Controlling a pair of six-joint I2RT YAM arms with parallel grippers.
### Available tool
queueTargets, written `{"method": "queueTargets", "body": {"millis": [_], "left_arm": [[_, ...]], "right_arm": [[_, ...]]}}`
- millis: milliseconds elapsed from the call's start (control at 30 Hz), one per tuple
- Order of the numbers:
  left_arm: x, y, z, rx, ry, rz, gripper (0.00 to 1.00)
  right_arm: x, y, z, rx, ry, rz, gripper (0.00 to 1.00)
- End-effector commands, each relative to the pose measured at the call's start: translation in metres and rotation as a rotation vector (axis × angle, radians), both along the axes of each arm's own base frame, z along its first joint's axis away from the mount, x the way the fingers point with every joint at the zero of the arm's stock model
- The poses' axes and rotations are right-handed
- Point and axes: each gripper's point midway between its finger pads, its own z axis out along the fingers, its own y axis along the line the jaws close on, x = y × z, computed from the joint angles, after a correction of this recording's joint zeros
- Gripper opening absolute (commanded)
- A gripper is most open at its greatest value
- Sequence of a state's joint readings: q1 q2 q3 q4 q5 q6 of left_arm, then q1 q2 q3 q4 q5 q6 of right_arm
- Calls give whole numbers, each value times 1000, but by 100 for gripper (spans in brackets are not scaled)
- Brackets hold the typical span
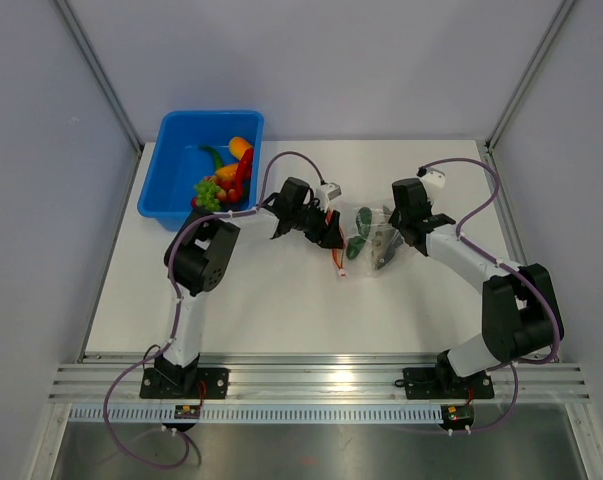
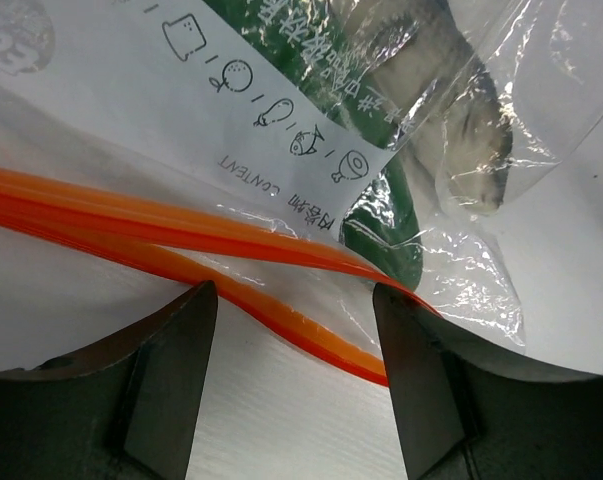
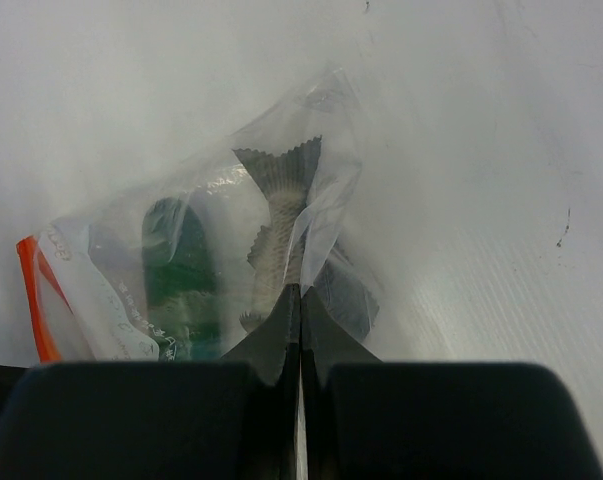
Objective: Open the zip-top bag and remove the fake food
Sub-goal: Pick up the fake vegetable from the zipper food storage bag.
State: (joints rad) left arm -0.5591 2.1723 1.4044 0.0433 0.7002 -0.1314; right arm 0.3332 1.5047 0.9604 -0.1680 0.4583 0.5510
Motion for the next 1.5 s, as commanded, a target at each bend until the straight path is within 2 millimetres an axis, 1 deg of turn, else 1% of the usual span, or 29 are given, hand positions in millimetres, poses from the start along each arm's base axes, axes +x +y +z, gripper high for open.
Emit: {"method": "queueTargets", "body": {"millis": [0,67,133,167,300,433,533,600,700,867,967,1000,1267,1333,1367,1433,1467], "left_arm": [[12,15,13,76,-118,65,68],[14,21,12,97,-142,87,67],[14,20,21,75,-163,87,67],[11,22,20,74,-161,87,67],[6,16,34,8,-185,67,57],[-1,10,37,-33,-154,29,54],[-3,9,35,-39,-149,21,49],[-3,8,38,-45,-159,19,45],[-6,6,39,-60,-154,-2,44],[-14,-1,36,-72,-136,-47,50],[-14,-4,31,-62,-124,-55,59],[-14,-4,27,-55,-110,-53,61],[-12,-6,13,-32,-50,-47,70],[-15,-9,15,-48,-29,-55,72],[-15,-10,16,-57,-29,-57,76],[-18,-10,17,-69,-16,-63,81],[-17,-12,20,-79,-24,-62,89]], "right_arm": [[5,-2,9,13,-43,-14,0],[6,-1,10,15,-44,-13,0],[6,-1,9,16,-42,-11,0],[6,0,9,17,-43,-11,0],[6,0,8,18,-38,-9,0],[7,2,9,27,-41,-7,0],[8,2,8,27,-38,-4,0],[8,3,7,24,-36,-3,0],[8,2,8,26,-38,-3,0],[7,3,8,28,-40,-3,0],[7,3,7,28,-36,-2,0],[7,3,8,29,-39,-2,0],[6,4,9,32,-40,2,0],[6,4,9,36,-43,2,0],[6,4,9,35,-41,2,0],[6,4,9,35,-41,2,0],[6,3,9,36,-42,2,0]]}}
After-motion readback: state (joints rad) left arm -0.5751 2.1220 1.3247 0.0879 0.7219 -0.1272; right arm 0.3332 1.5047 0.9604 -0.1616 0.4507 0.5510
